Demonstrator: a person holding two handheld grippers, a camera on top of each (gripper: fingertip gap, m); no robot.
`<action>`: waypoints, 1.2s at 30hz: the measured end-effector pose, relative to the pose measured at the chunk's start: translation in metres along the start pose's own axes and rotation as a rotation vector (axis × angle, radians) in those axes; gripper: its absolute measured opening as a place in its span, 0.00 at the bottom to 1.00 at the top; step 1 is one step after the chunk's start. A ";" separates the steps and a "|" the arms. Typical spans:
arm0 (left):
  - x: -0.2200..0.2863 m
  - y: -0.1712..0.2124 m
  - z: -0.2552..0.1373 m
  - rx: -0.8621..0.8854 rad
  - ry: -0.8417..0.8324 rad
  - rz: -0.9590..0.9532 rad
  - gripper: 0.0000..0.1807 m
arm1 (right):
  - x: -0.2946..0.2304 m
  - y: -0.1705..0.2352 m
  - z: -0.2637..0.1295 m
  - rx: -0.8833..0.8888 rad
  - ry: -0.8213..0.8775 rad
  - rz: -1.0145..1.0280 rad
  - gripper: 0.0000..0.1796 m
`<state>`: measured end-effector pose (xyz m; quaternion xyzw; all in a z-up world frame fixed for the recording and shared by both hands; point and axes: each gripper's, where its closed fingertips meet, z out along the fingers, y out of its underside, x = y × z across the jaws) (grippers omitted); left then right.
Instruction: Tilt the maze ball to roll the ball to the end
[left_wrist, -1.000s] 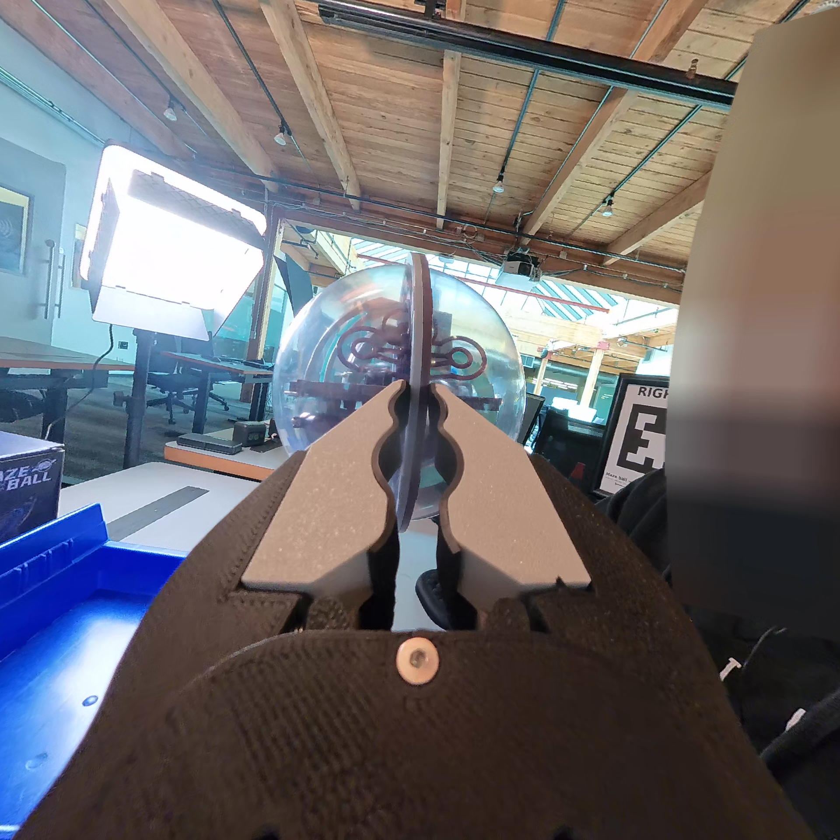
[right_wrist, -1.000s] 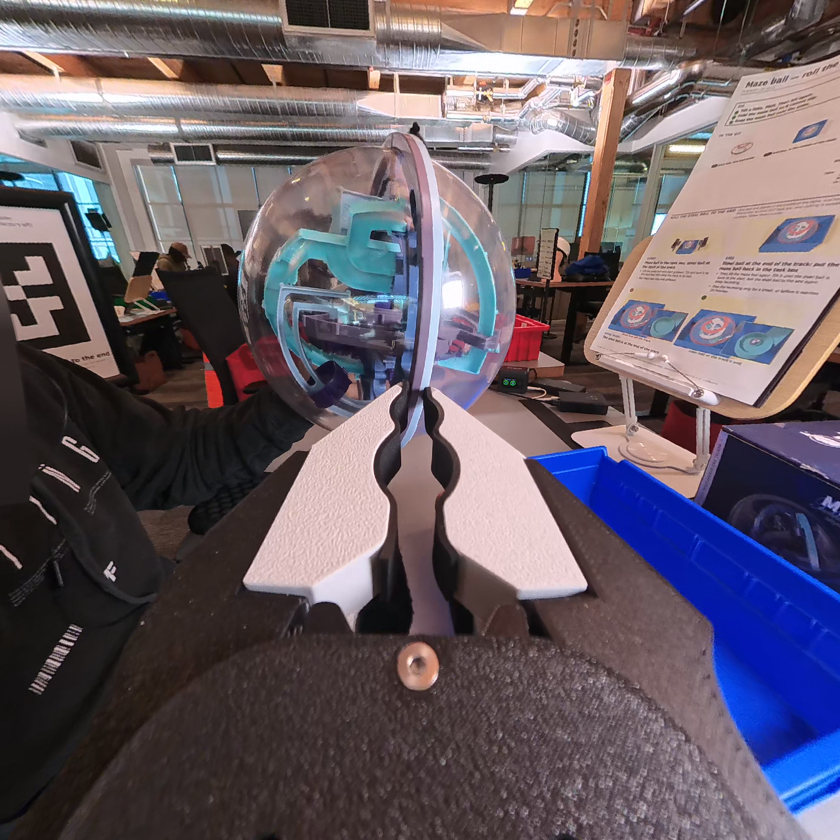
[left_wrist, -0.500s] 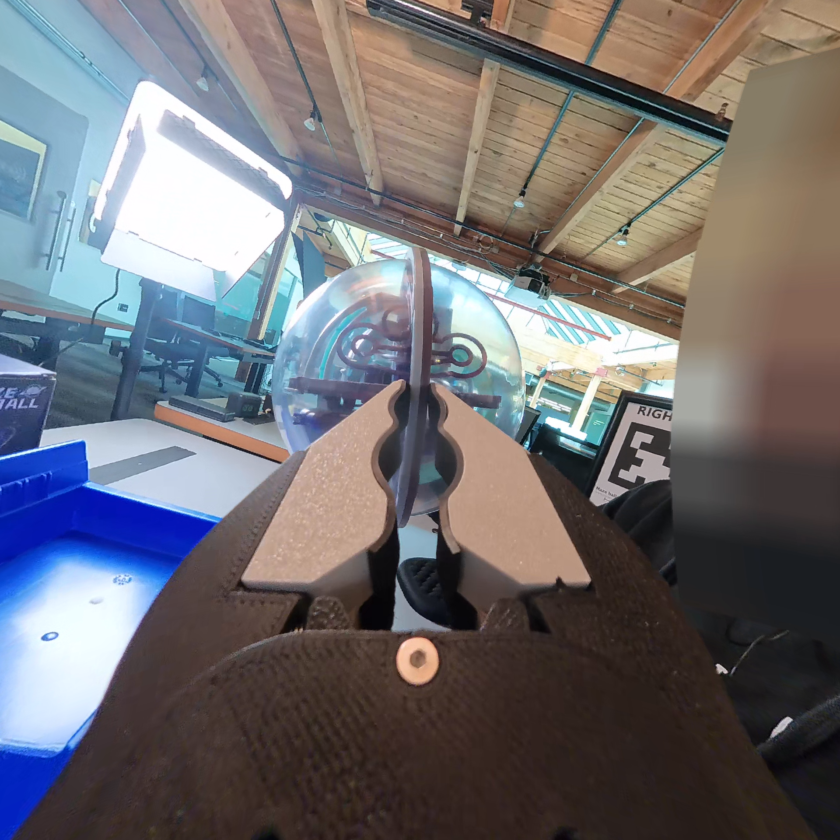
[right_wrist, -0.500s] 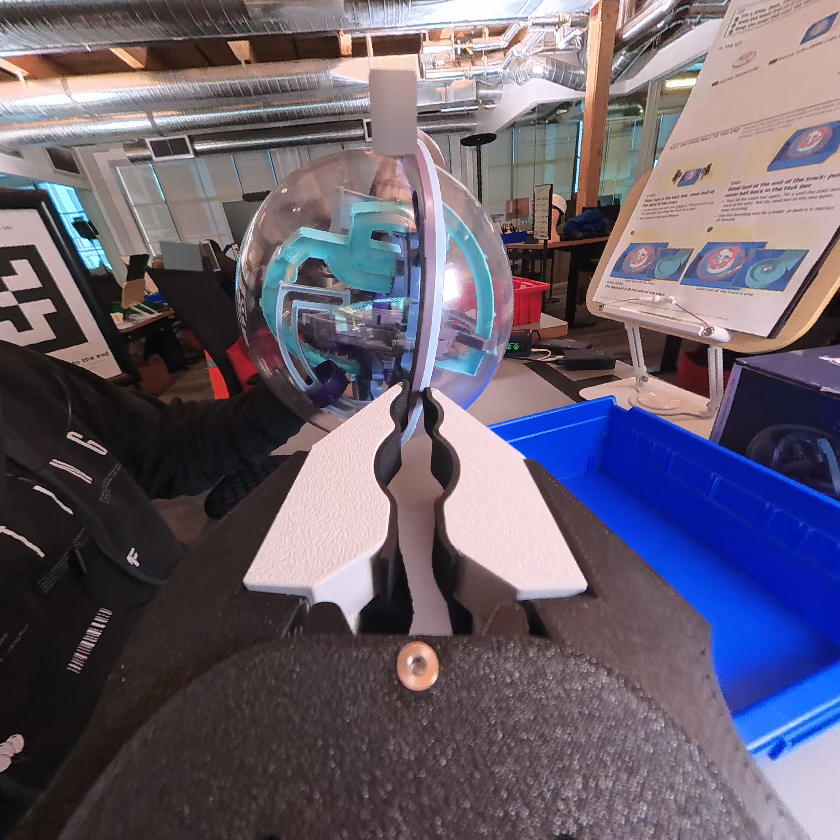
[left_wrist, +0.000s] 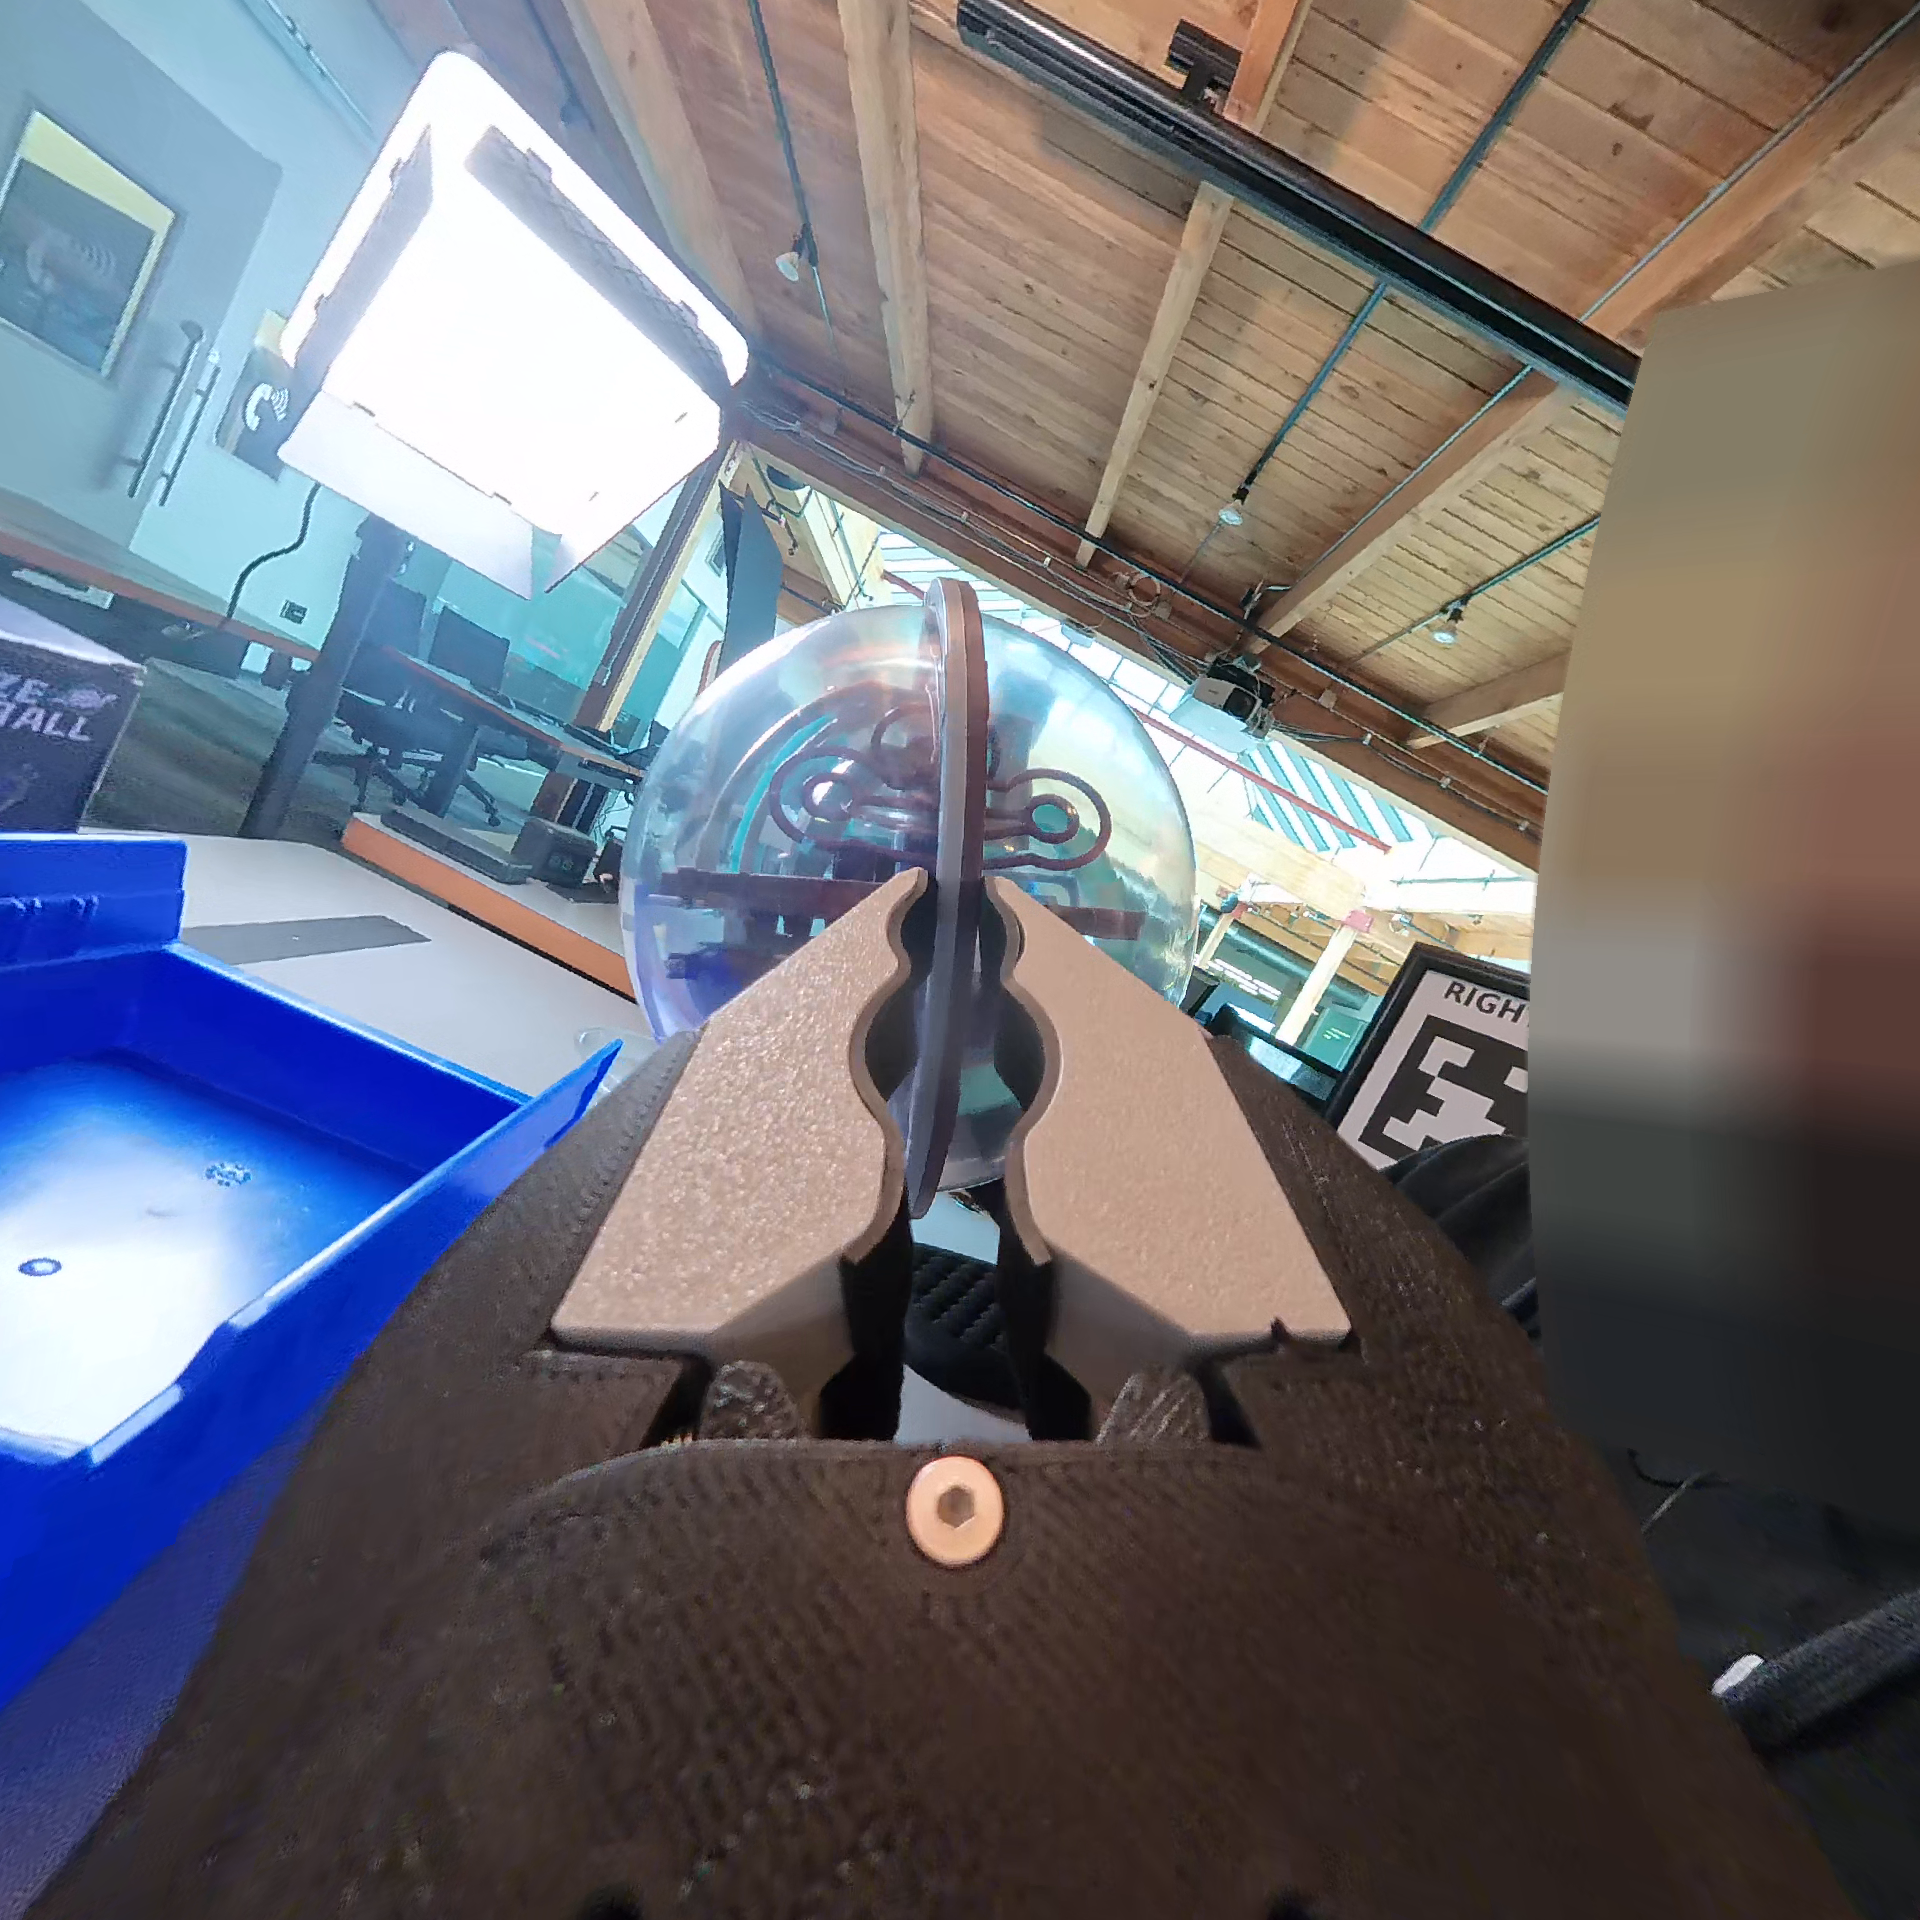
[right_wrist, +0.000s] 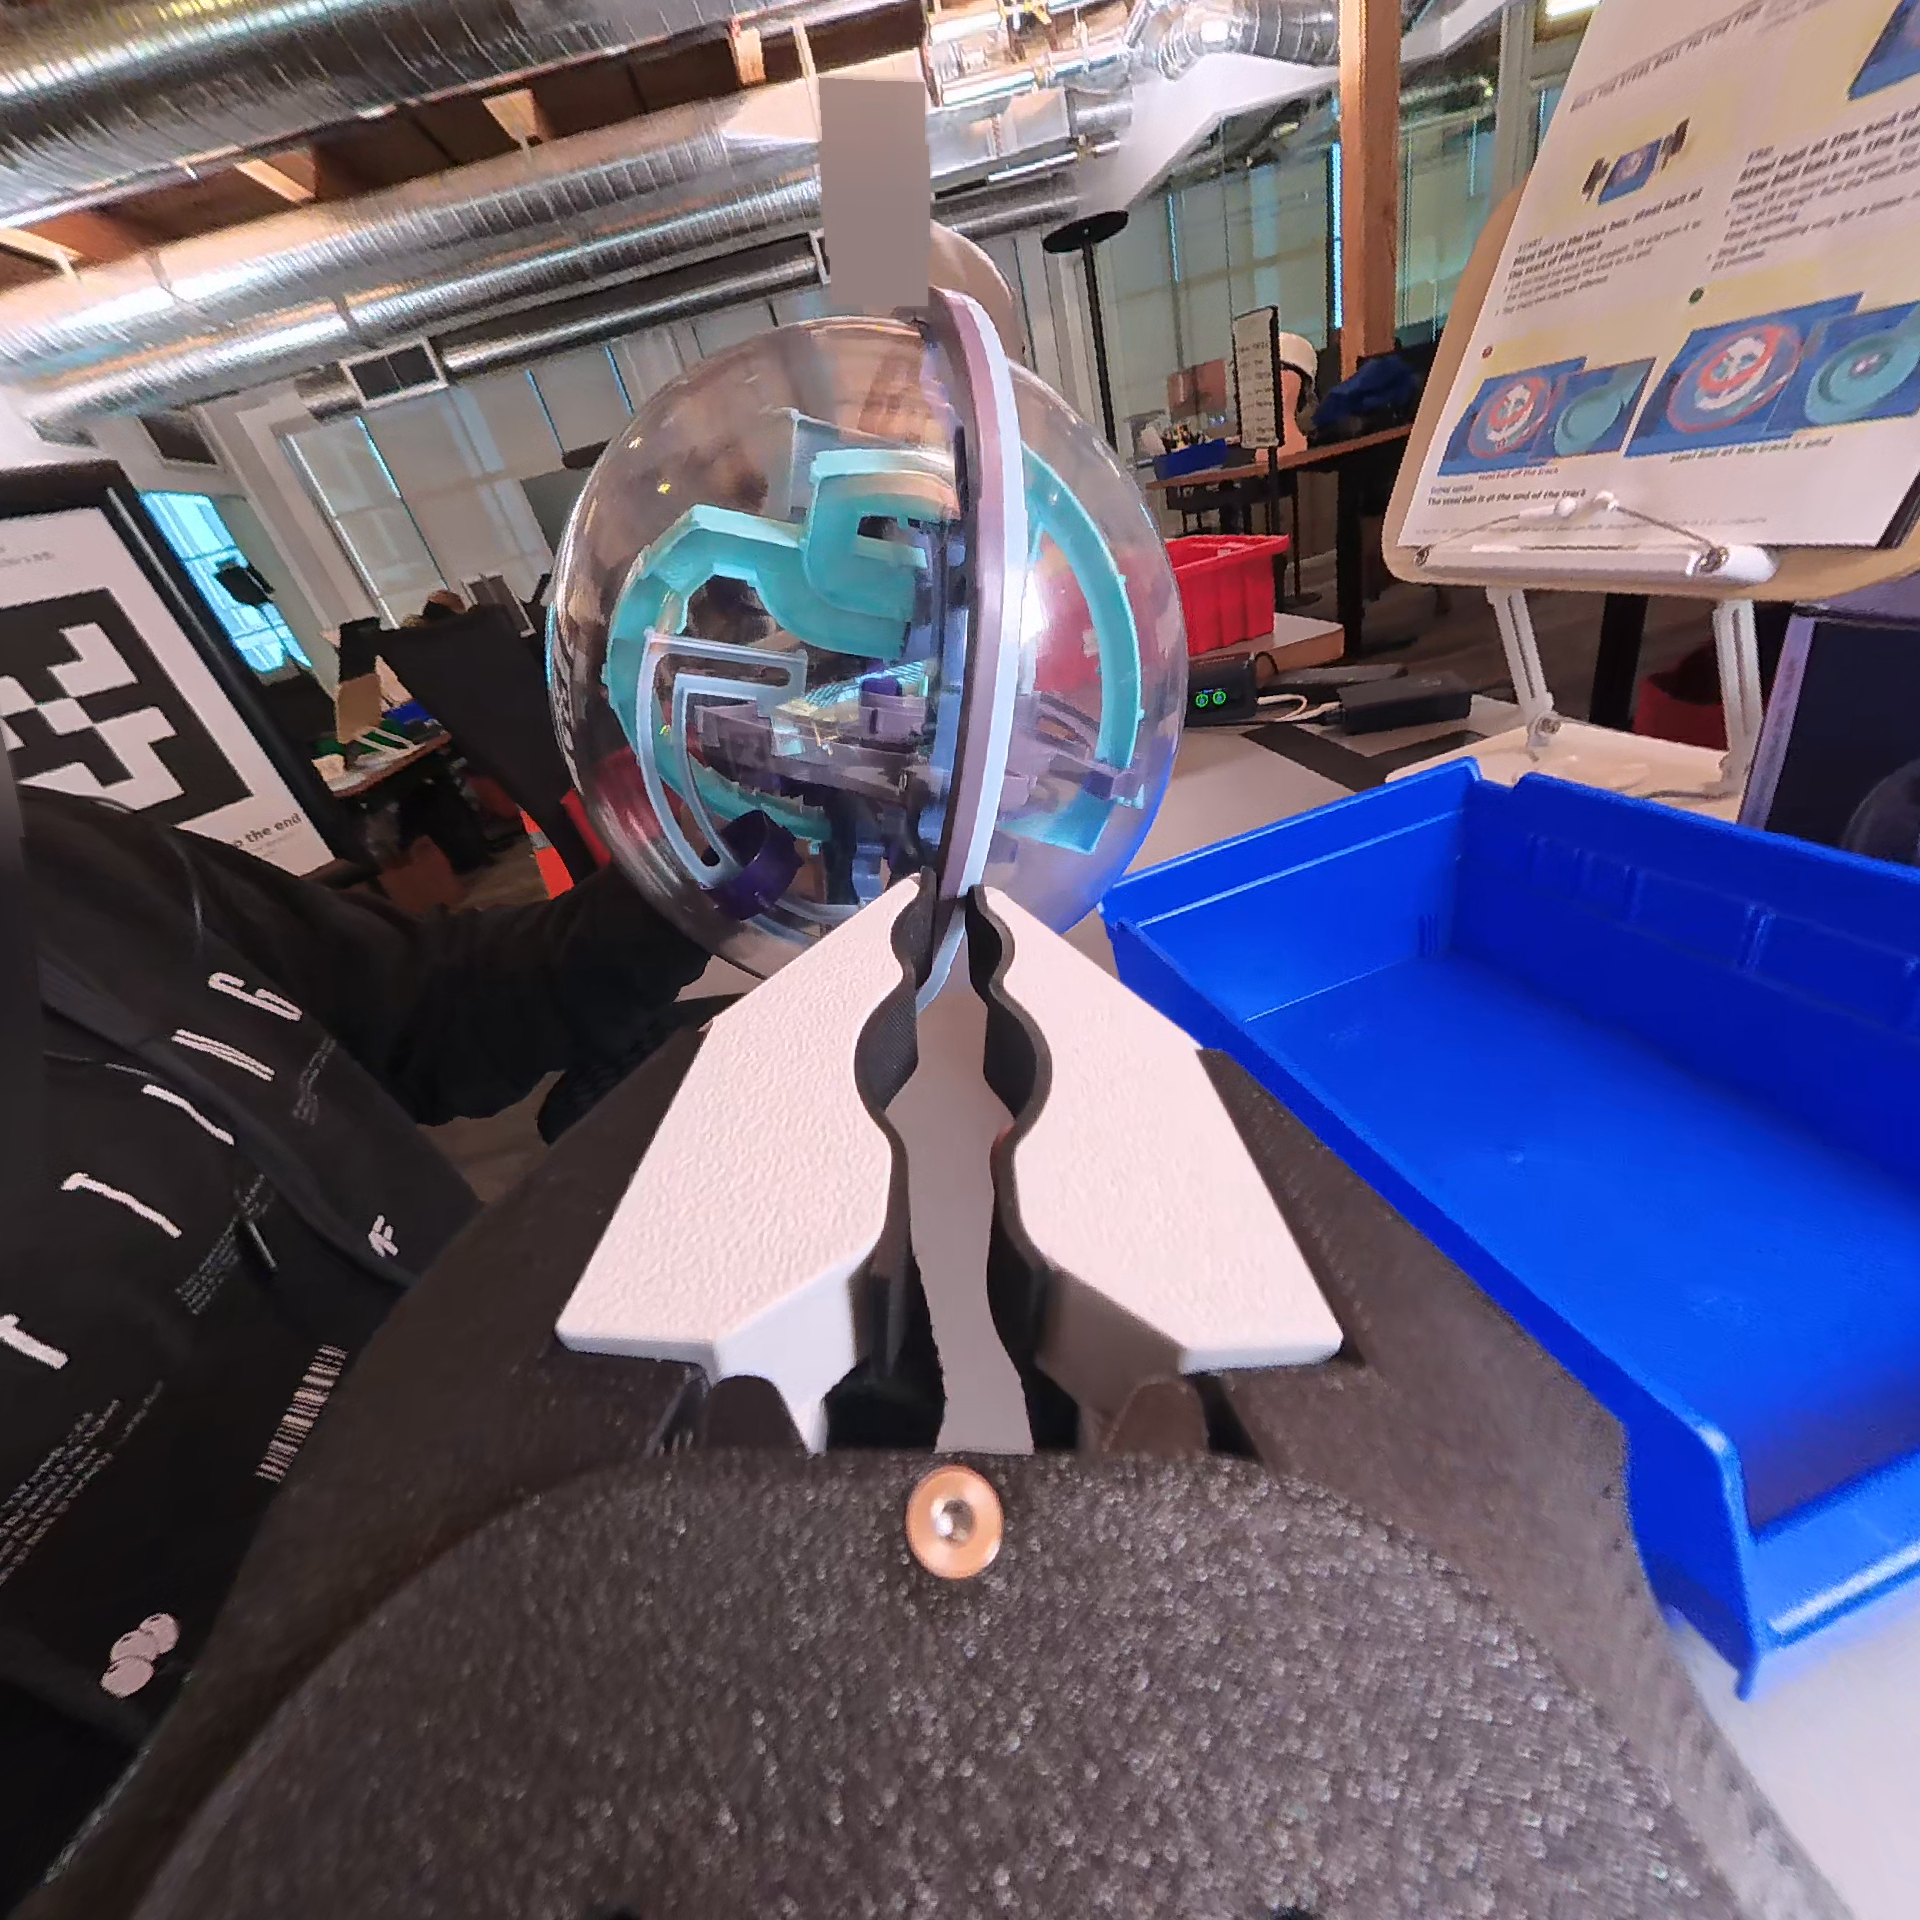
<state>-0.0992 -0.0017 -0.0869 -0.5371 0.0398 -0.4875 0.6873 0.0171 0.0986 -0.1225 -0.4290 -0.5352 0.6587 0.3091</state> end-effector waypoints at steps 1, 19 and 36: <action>-0.001 0.002 -0.001 0.003 -0.003 -0.010 0.04 | 0.000 0.002 0.000 -0.002 -0.001 0.008 0.02; -0.013 0.027 -0.009 0.042 -0.038 -0.150 0.04 | -0.004 0.027 -0.010 -0.033 0.007 0.112 0.02; -0.022 0.039 -0.014 0.059 -0.059 -0.236 0.04 | -0.006 0.037 -0.013 -0.059 0.027 0.164 0.02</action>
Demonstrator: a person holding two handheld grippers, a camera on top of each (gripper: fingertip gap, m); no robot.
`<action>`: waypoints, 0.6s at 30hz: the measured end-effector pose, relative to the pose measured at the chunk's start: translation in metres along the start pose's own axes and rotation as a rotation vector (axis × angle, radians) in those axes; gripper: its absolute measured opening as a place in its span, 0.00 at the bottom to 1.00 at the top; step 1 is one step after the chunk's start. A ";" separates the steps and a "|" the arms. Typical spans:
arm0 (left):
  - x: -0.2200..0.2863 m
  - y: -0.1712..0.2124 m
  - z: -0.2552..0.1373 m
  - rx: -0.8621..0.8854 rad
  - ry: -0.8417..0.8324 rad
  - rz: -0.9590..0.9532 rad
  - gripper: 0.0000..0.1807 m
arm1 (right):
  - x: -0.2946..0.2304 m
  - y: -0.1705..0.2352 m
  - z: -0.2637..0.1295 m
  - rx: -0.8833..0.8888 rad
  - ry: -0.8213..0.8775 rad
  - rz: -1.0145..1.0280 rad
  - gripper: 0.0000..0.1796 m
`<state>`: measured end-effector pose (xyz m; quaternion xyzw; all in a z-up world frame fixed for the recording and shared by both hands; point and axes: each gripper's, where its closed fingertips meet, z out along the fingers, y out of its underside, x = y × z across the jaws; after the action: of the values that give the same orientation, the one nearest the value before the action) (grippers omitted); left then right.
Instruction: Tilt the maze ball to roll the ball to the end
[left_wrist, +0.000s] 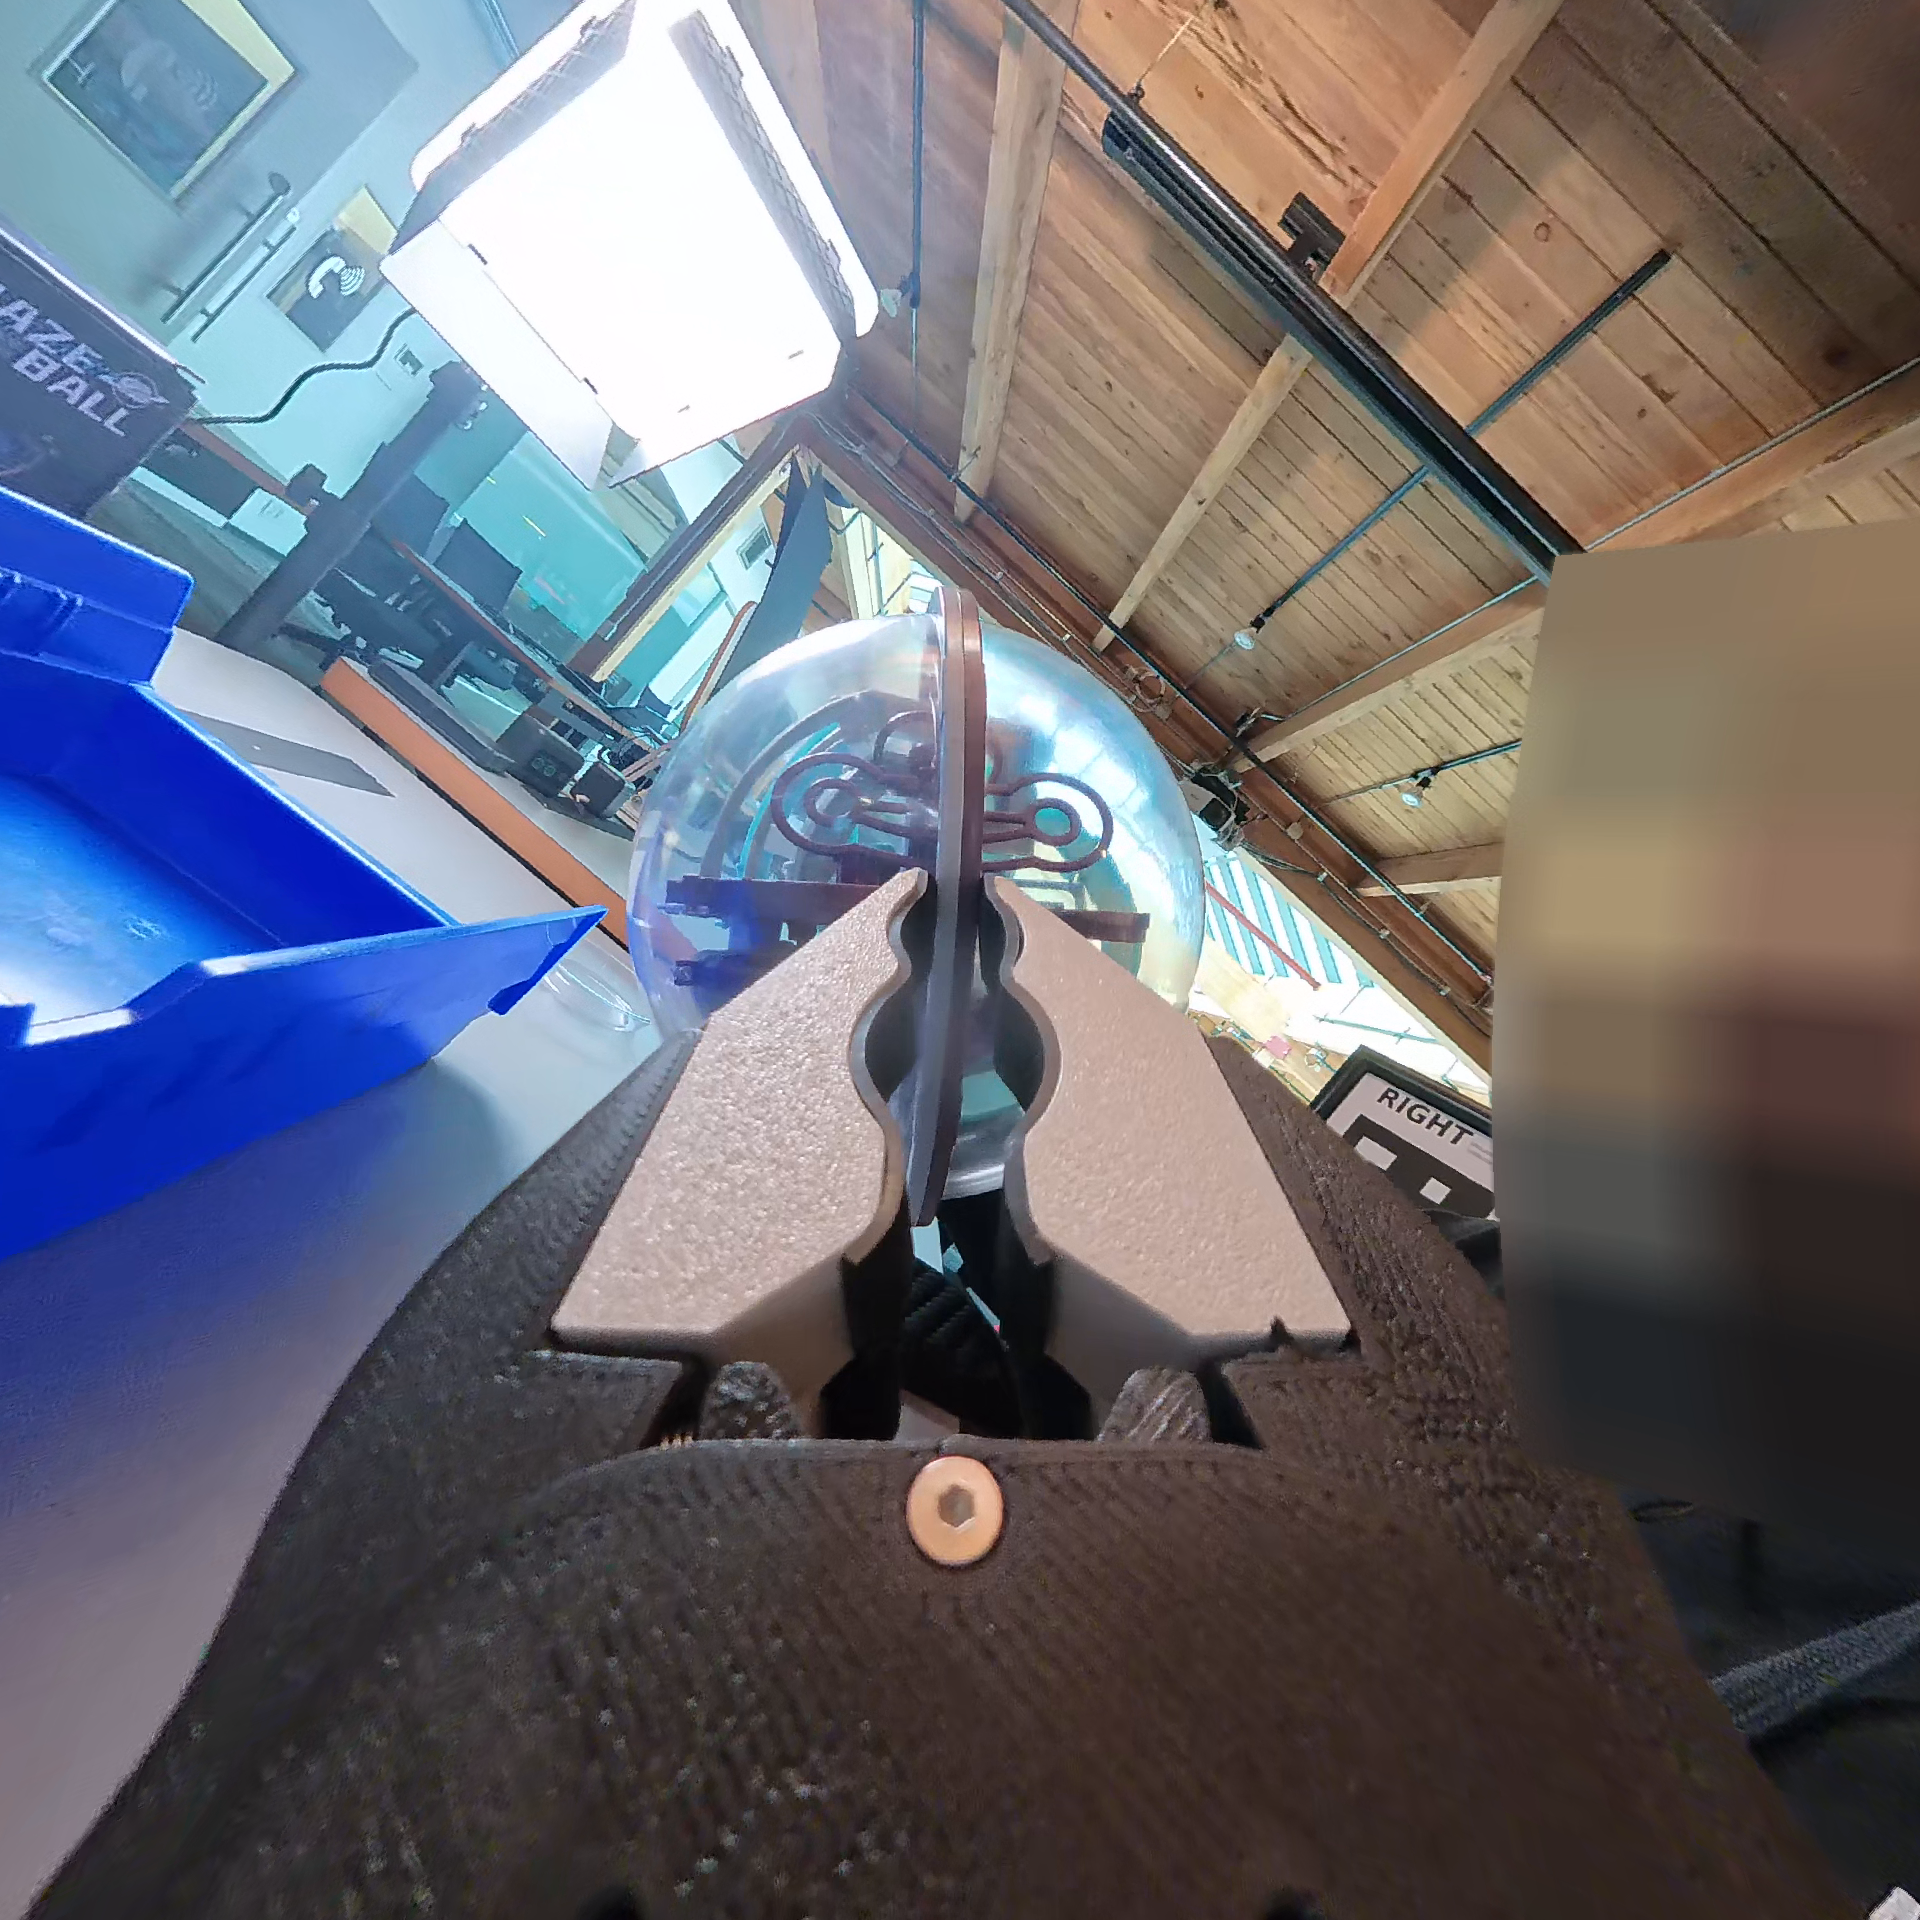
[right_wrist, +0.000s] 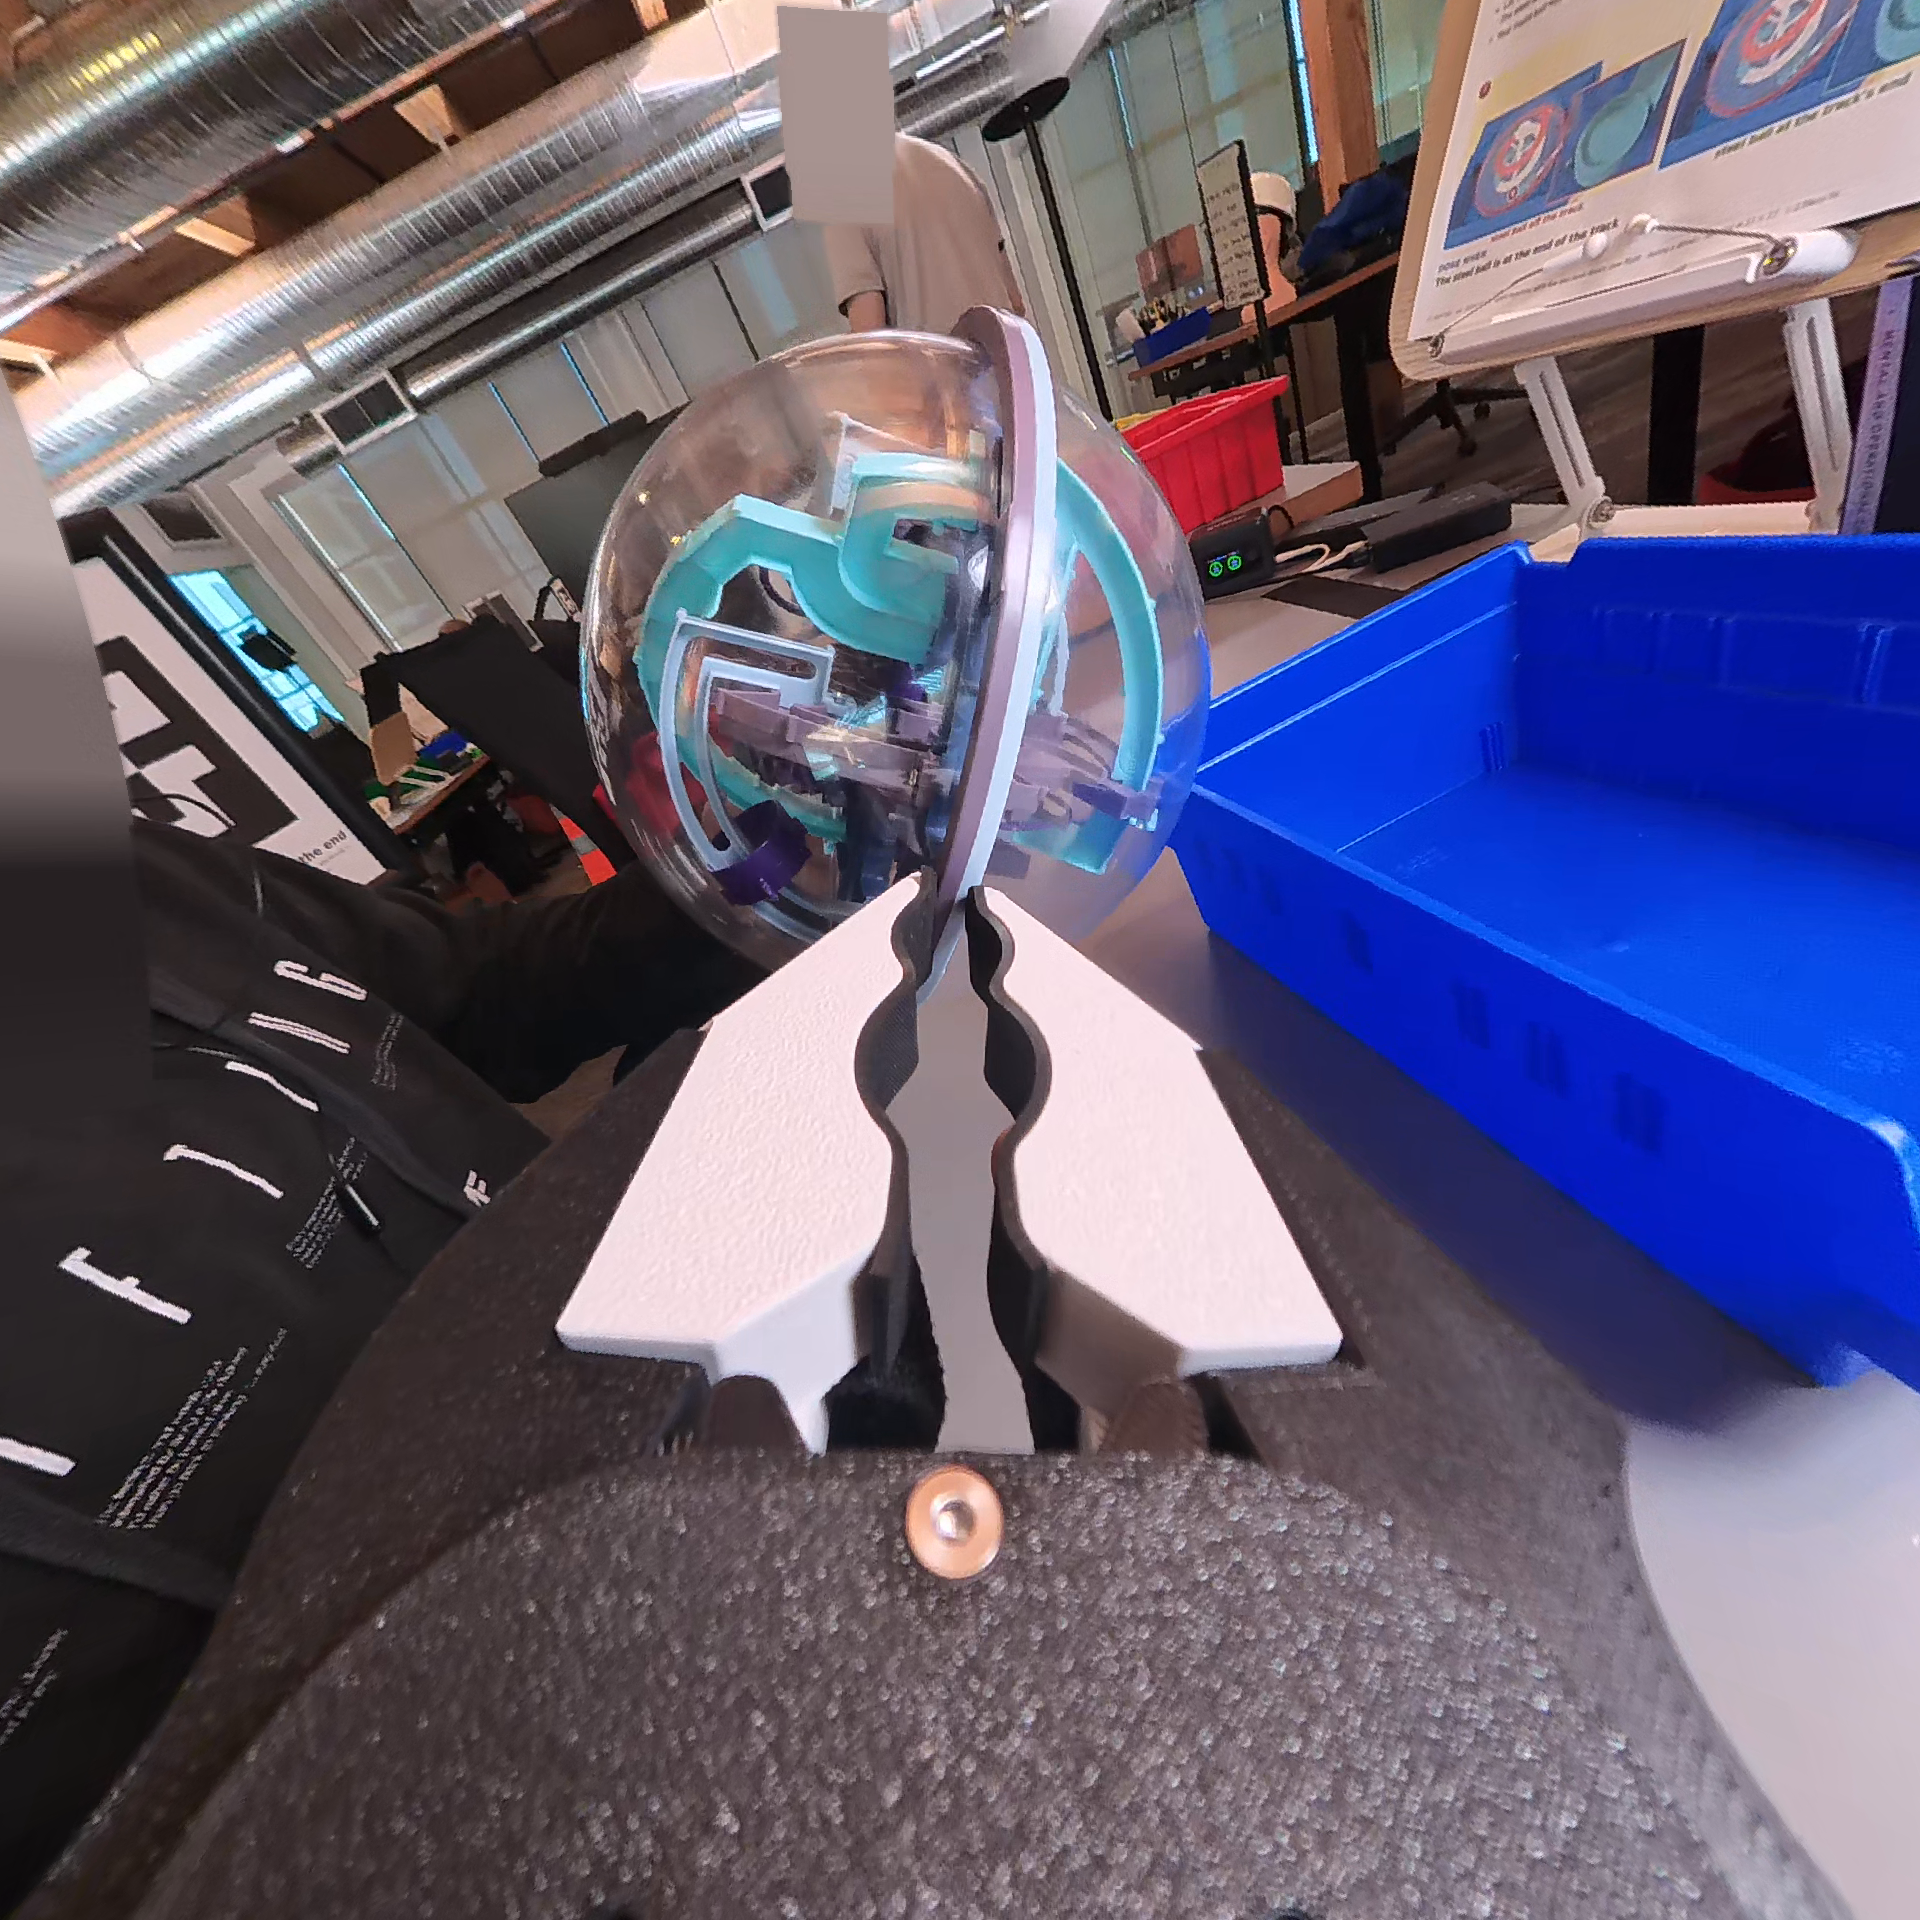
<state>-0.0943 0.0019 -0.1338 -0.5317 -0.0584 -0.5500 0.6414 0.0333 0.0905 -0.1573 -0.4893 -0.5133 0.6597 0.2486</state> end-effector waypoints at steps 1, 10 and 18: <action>-0.001 0.000 -0.001 0.001 -0.003 -0.003 0.04 | 0.000 0.001 0.000 -0.002 0.001 0.005 0.02; -0.008 0.006 -0.006 0.009 -0.023 -0.046 0.04 | 0.002 0.009 0.000 -0.025 0.012 0.045 0.02; -0.016 0.020 -0.014 0.026 -0.068 -0.126 0.04 | 0.003 0.024 -0.002 -0.052 0.022 0.117 0.00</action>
<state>-0.0918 -0.0017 -0.1629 -0.5369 -0.1206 -0.5703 0.6099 0.0386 0.0853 -0.1806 -0.5320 -0.4980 0.6541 0.2027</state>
